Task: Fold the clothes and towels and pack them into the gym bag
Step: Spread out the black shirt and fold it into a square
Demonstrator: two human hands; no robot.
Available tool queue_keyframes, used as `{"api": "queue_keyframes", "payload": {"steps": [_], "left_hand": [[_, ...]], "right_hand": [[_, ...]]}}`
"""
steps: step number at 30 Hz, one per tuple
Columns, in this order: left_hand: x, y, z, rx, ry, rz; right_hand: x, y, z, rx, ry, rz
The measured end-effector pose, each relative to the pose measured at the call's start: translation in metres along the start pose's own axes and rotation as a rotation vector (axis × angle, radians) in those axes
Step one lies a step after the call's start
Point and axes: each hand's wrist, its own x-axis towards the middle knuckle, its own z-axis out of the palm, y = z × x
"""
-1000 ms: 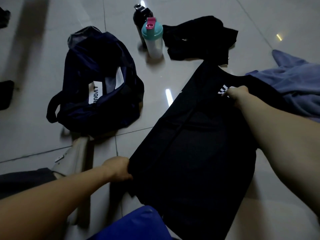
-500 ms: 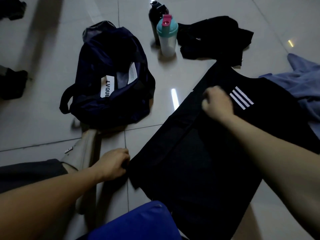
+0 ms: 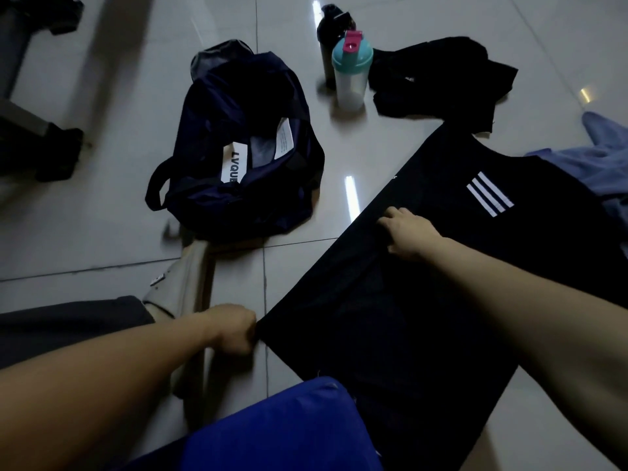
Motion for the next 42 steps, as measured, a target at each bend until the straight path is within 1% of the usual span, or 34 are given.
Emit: {"api": "queue_keyframes", "payload": {"steps": [2,3,4,5,7,9,11,12,14,16,18,19,20,21,23,25,26,27,29,31,33,34,35,36,37,39,40,42], "left_hand": [[0.001,0.013,-0.018,-0.07,0.221,0.03],[0.003,0.019,-0.025,-0.052,0.336,0.068],[0.005,0.025,-0.028,-0.022,0.416,0.105],[0.007,0.033,-0.027,-0.008,0.444,0.15],[0.011,0.048,-0.016,0.002,0.361,0.211],[0.016,0.059,0.0,0.092,0.275,0.178],[0.022,0.061,0.009,0.124,0.281,0.15],[0.023,0.061,0.011,0.096,0.263,0.151],[0.023,0.062,0.01,0.011,0.17,0.175],[0.021,0.066,0.005,-0.116,0.045,0.191],[0.022,0.071,-0.001,-0.268,-0.119,0.198],[0.025,0.074,-0.003,-0.329,-0.168,0.197],[0.03,0.075,-0.007,-0.355,-0.161,0.182],[0.036,0.077,-0.013,-0.339,-0.106,0.16],[0.05,0.081,-0.032,-0.208,0.103,0.123],[0.06,0.09,-0.054,-0.133,0.302,0.122],[0.065,0.094,-0.062,-0.127,0.354,0.132],[0.07,0.1,-0.07,-0.114,0.365,0.144],[0.079,0.112,-0.081,-0.02,0.269,0.149],[0.087,0.125,-0.096,0.105,0.105,0.117],[0.097,0.137,-0.121,0.116,-0.052,0.076],[0.103,0.143,-0.136,0.088,-0.101,0.072],[0.11,0.15,-0.153,0.063,-0.107,0.078],[0.119,0.157,-0.171,0.048,-0.059,0.097],[0.129,0.164,-0.189,0.05,0.034,0.131],[0.154,0.176,-0.223,0.077,0.286,0.194],[0.167,0.183,-0.239,0.072,0.406,0.211],[0.197,0.195,-0.27,-0.001,0.586,0.241]], "right_hand": [[-0.008,0.004,0.001,-0.028,0.077,-0.035],[-0.012,0.004,0.002,-0.042,0.123,-0.054],[-0.016,0.004,0.005,-0.045,0.15,-0.068],[-0.019,0.003,0.007,-0.024,0.155,-0.072],[-0.024,0.0,0.012,0.076,0.124,-0.045],[-0.026,0.0,0.017,0.154,0.093,-0.009],[-0.026,0.002,0.02,0.195,0.076,0.011],[-0.025,0.004,0.02,0.214,0.07,0.023],[-0.025,0.006,0.02,0.241,0.066,0.04],[-0.024,0.006,0.018,0.255,0.062,0.048],[-0.023,0.006,0.015,0.272,0.048,0.054],[-0.023,0.007,0.013,0.285,0.043,0.056],[-0.023,0.009,0.01,0.297,0.048,0.063],[-0.023,0.013,0.007,0.307,0.074,0.079],[-0.023,0.025,0.001,0.315,0.161,0.145],[-0.024,0.044,-0.001,0.316,0.243,0.223],[-0.025,0.054,-0.002,0.303,0.28,0.254],[-0.025,0.066,-0.003,0.271,0.321,0.283],[-0.025,0.09,-0.002,0.186,0.362,0.337],[-0.027,0.114,0.002,0.144,0.28,0.392],[-0.029,0.132,0.01,0.128,0.177,0.407],[-0.028,0.138,0.013,0.122,0.197,0.412],[-0.027,0.143,0.013,0.127,0.256,0.432],[-0.024,0.148,0.009,0.137,0.319,0.459],[-0.02,0.154,0.005,0.145,0.378,0.479],[-0.009,0.168,-0.002,0.153,0.44,0.499],[-0.005,0.175,-0.004,0.171,0.425,0.504],[0.002,0.185,-0.003,0.175,0.321,0.484]]}}
